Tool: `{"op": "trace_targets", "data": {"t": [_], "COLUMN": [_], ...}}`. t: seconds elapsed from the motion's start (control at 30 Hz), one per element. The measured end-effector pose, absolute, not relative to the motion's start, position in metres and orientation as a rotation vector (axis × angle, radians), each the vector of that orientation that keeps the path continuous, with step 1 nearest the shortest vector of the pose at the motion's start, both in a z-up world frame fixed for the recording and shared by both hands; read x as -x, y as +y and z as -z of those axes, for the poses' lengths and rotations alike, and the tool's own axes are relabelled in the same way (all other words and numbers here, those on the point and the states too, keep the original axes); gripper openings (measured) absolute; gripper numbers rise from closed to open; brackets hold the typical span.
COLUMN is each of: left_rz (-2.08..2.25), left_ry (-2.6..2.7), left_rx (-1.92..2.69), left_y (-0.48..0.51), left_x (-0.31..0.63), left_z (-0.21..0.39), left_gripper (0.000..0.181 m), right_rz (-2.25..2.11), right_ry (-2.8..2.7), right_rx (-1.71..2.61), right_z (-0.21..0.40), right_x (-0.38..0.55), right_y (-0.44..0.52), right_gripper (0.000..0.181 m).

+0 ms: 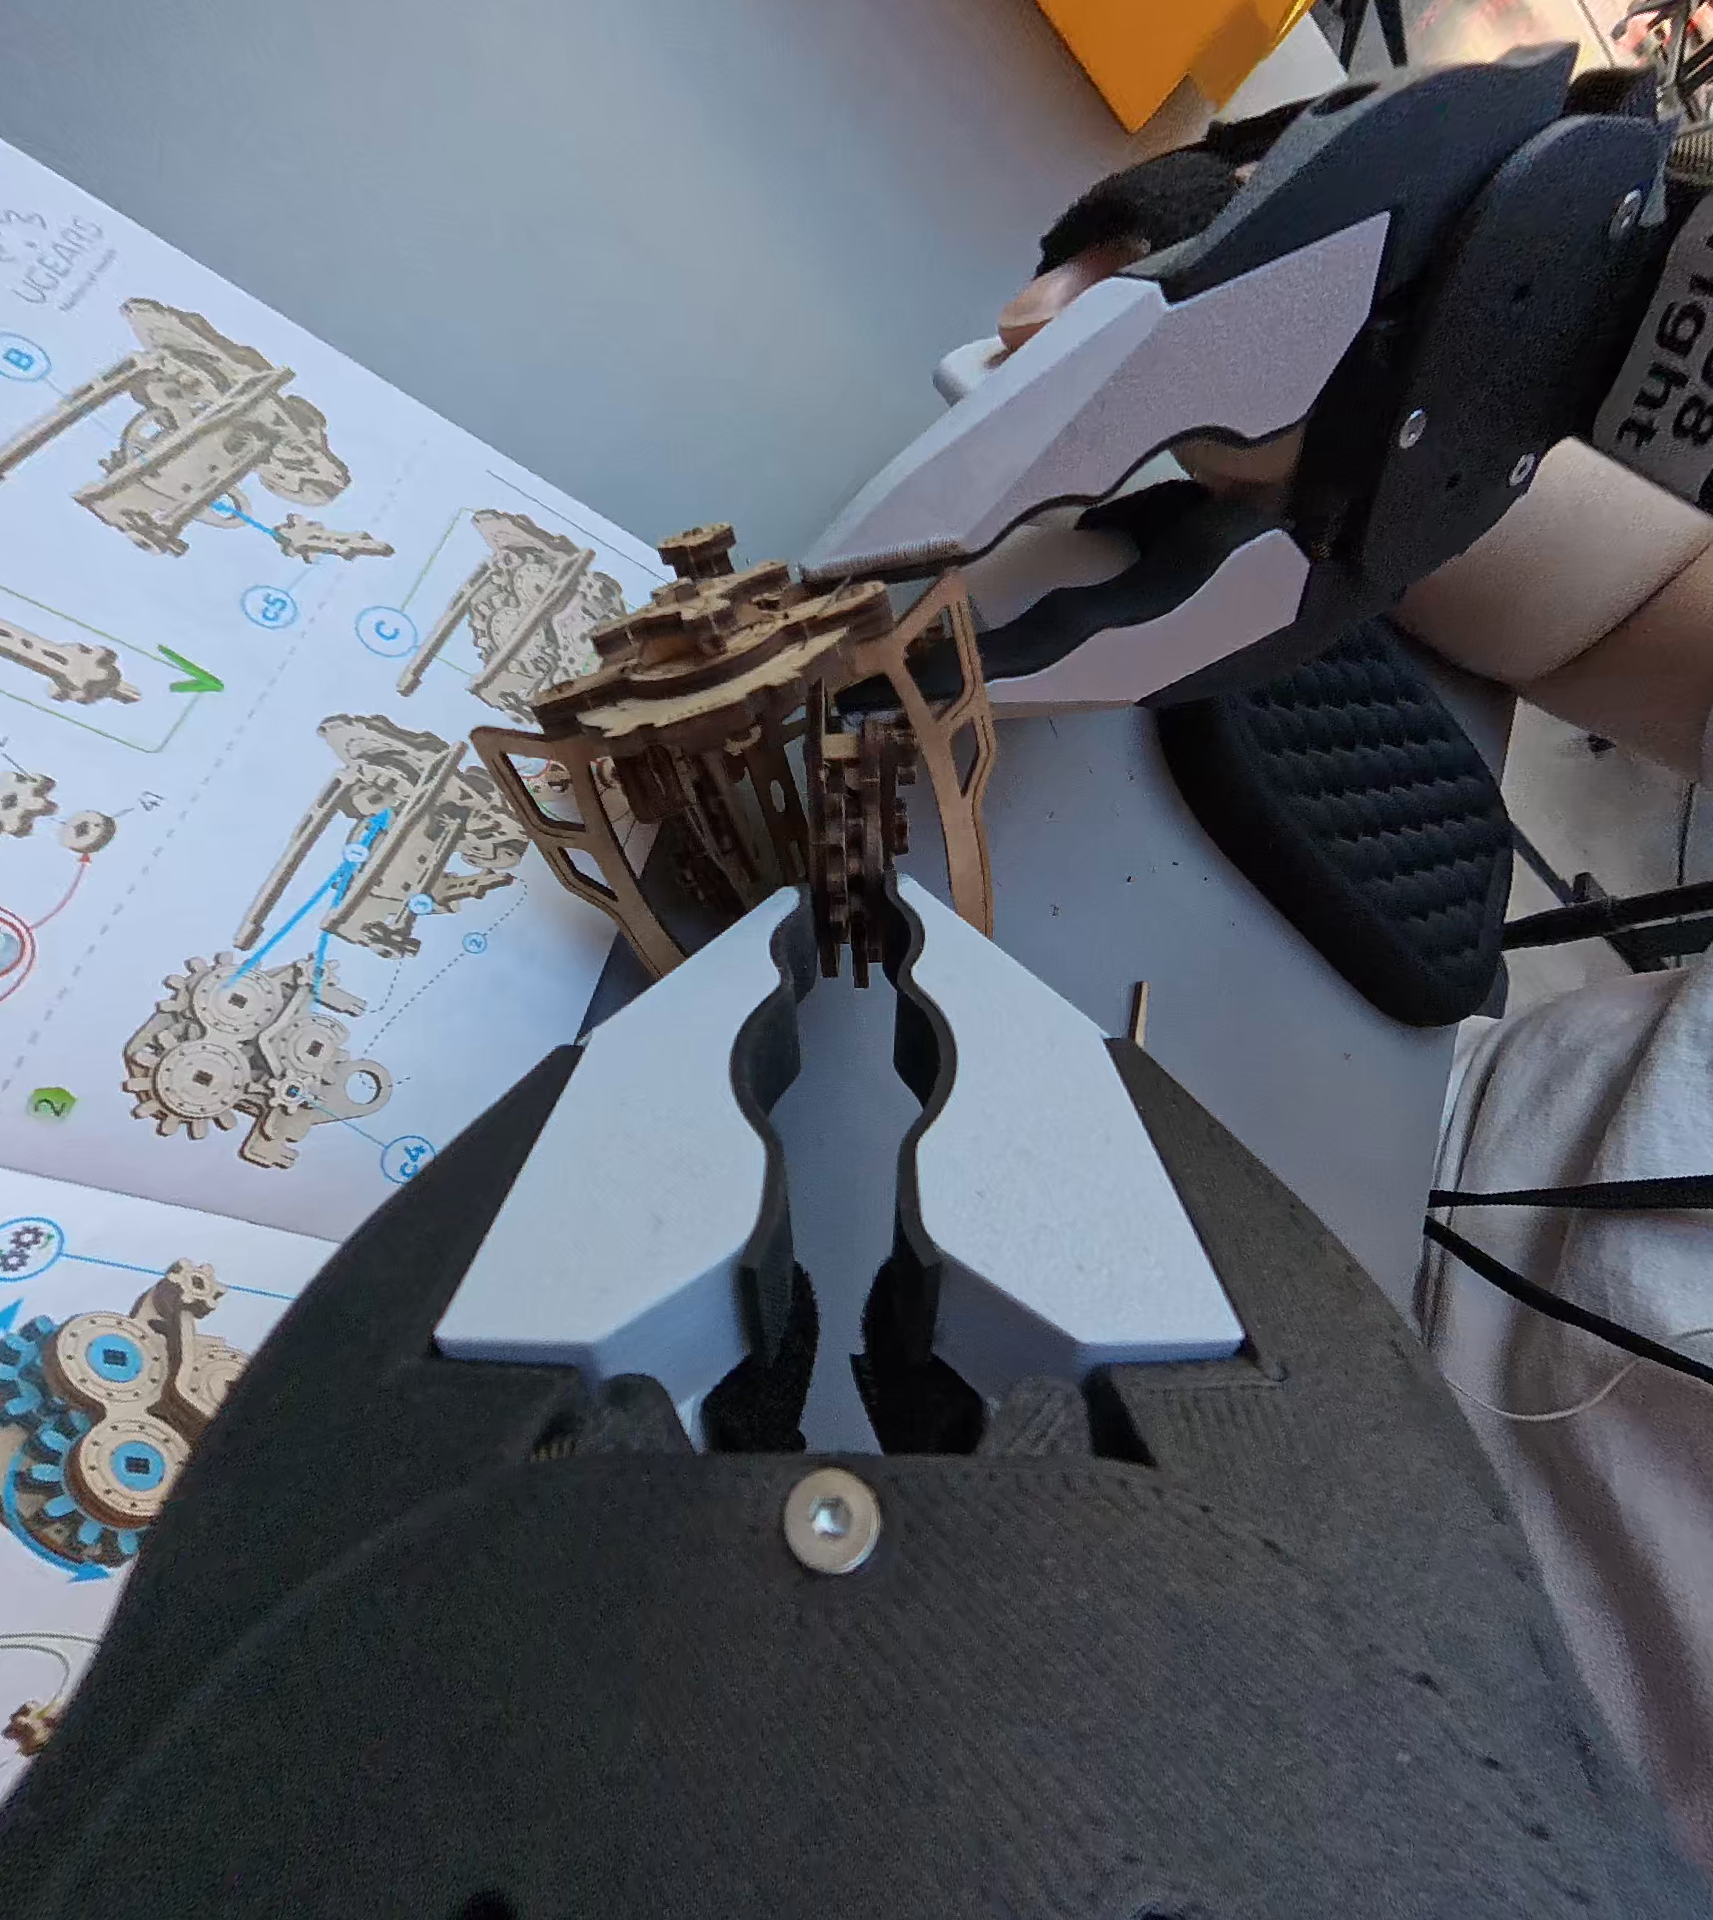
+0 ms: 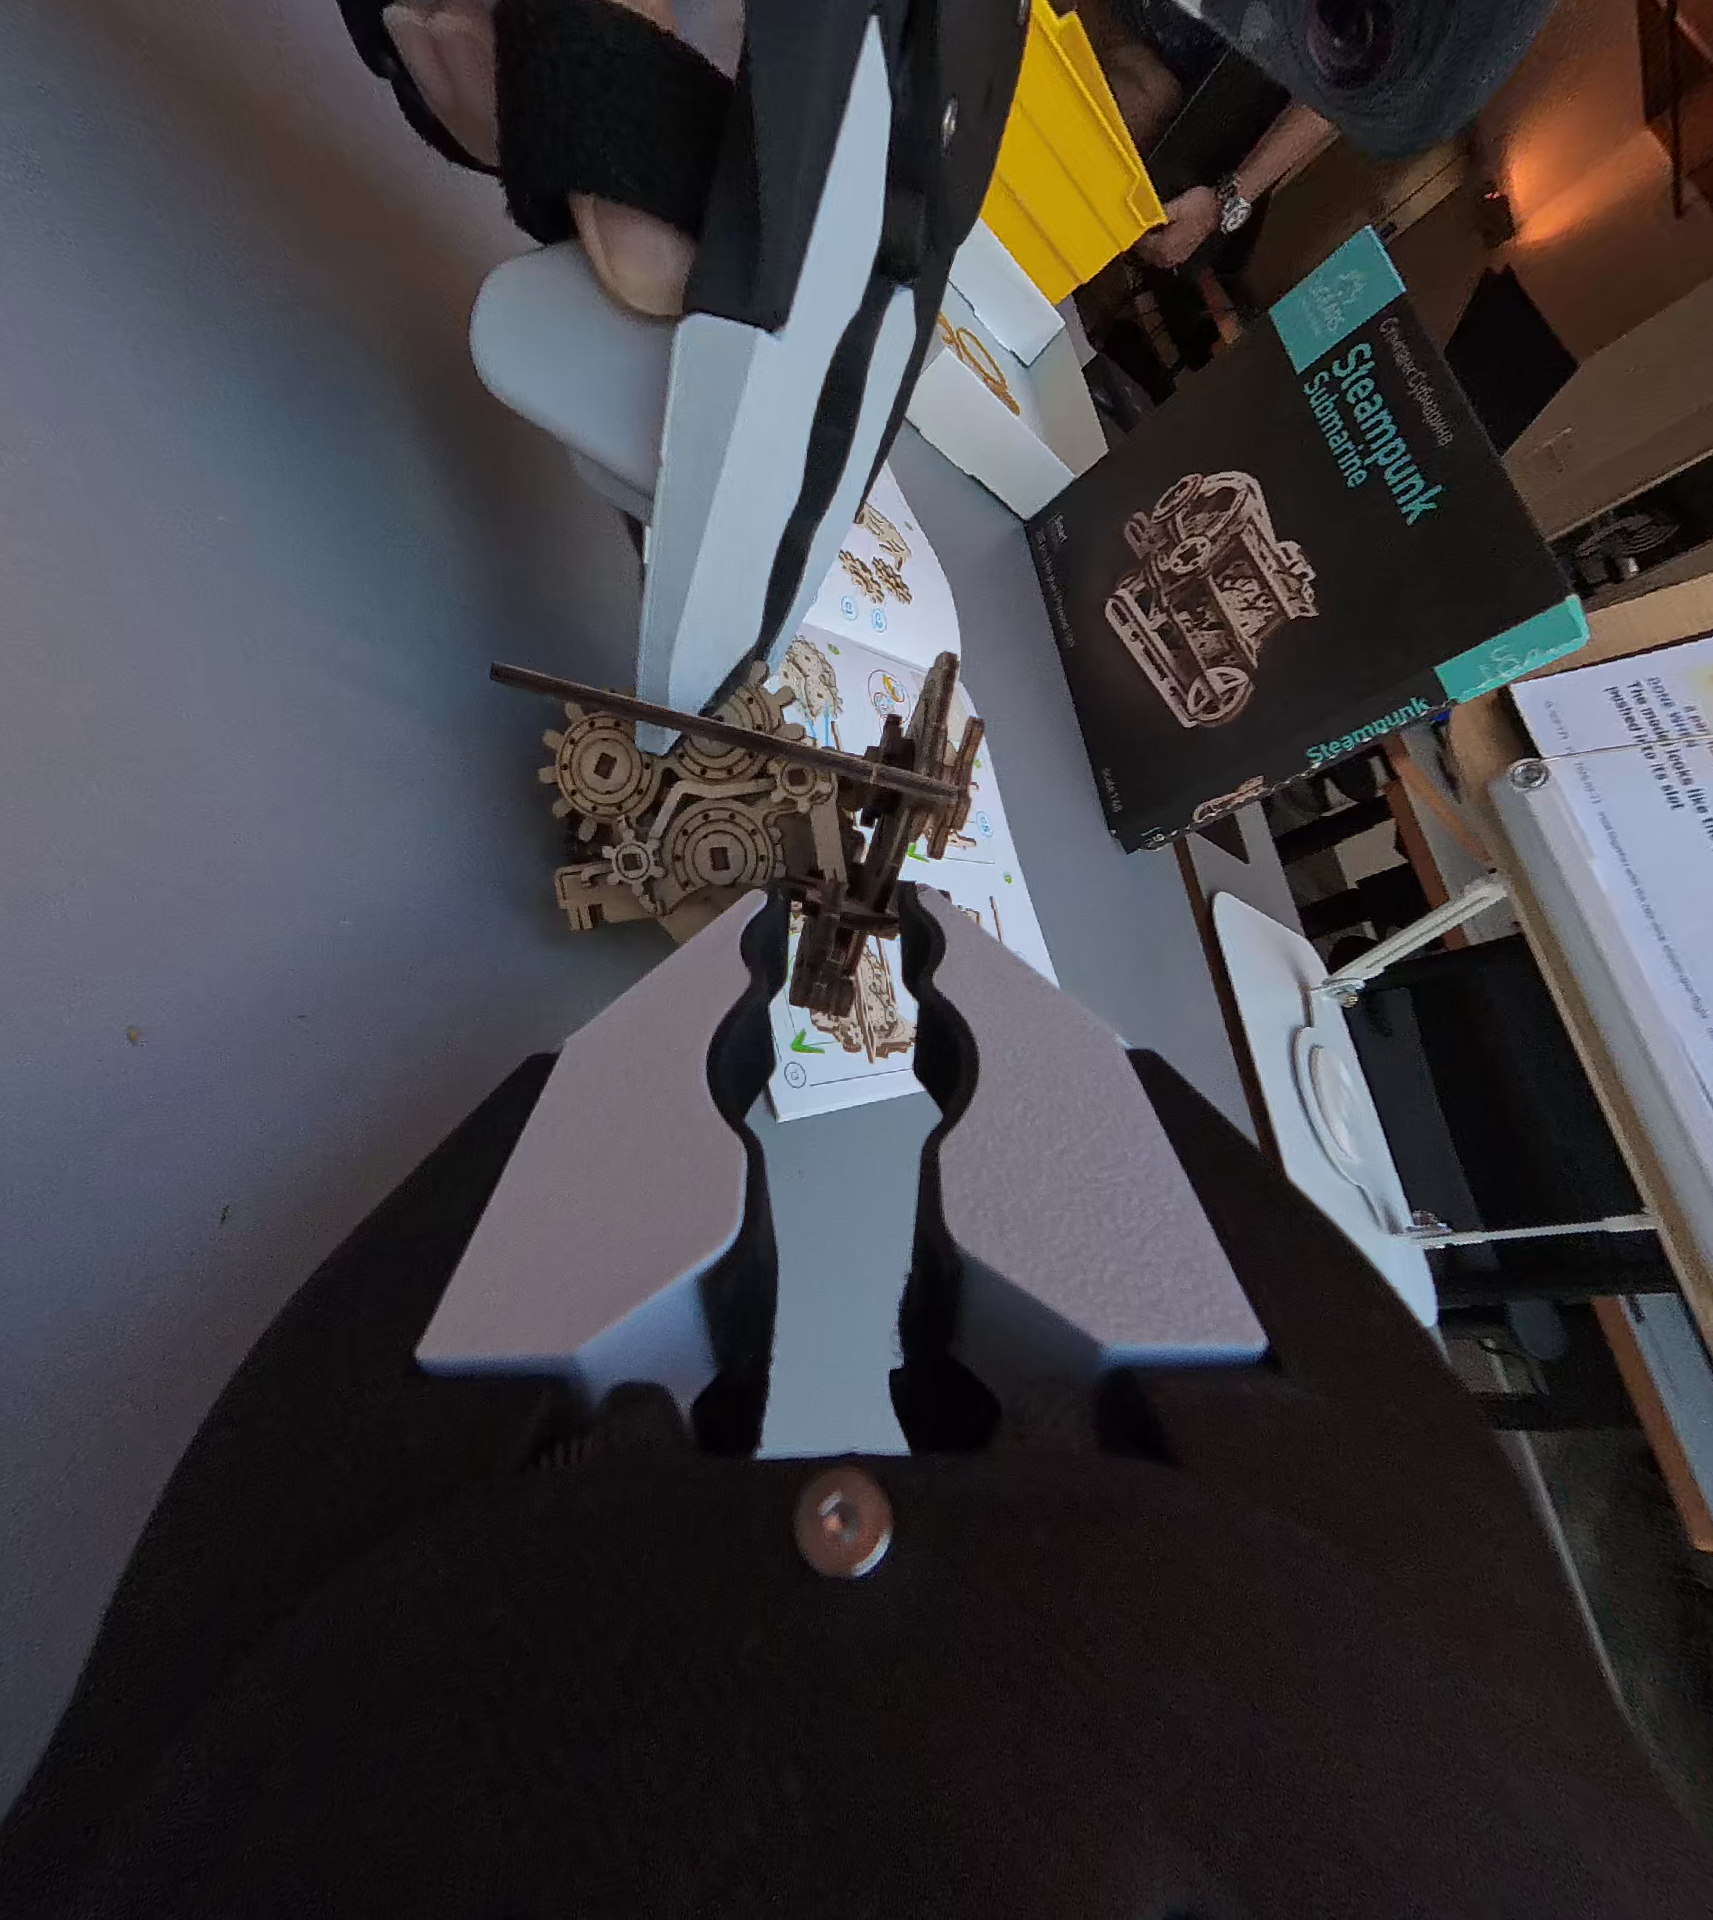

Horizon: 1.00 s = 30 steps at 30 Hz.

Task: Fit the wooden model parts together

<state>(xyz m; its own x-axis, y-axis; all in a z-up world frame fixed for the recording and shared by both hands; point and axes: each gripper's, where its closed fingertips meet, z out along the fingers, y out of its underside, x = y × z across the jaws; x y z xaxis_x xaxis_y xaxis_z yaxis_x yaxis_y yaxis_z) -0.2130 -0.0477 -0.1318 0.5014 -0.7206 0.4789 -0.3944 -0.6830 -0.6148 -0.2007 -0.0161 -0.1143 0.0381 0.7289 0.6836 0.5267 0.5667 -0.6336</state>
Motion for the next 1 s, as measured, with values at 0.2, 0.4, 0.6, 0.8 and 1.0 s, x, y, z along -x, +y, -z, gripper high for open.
{"op": "trace_targets", "data": {"t": [0.2,0.4,0.6,0.8,1.0], "left_rz": [0.989,1.008,1.023,1.020,1.107], "left_ry": [0.952,0.940,0.938,0.938,0.888], "left_rx": [2.313,2.315,2.318,2.326,2.342], "left_y": [-0.049,-0.049,-0.049,-0.049,-0.051], "left_x": [0.212,0.212,0.210,0.210,0.207], "left_z": [0.132,0.132,0.133,0.133,0.131], "left_gripper": [0.010,0.010,0.010,0.010,0.010], "right_rz": [-0.472,-0.555,-0.579,-0.540,-0.543], "right_ry": [-1.671,-1.652,-1.624,-1.665,-1.678], "right_rx": [1.141,1.120,1.058,1.044,1.032], "right_z": [0.118,0.108,0.088,0.093,0.090], "right_x": [0.198,0.195,0.198,0.203,0.200], "right_y": [-0.026,-0.026,-0.026,-0.028,-0.031], "right_gripper": [0.035,0.036,0.035,0.031,0.024]}}
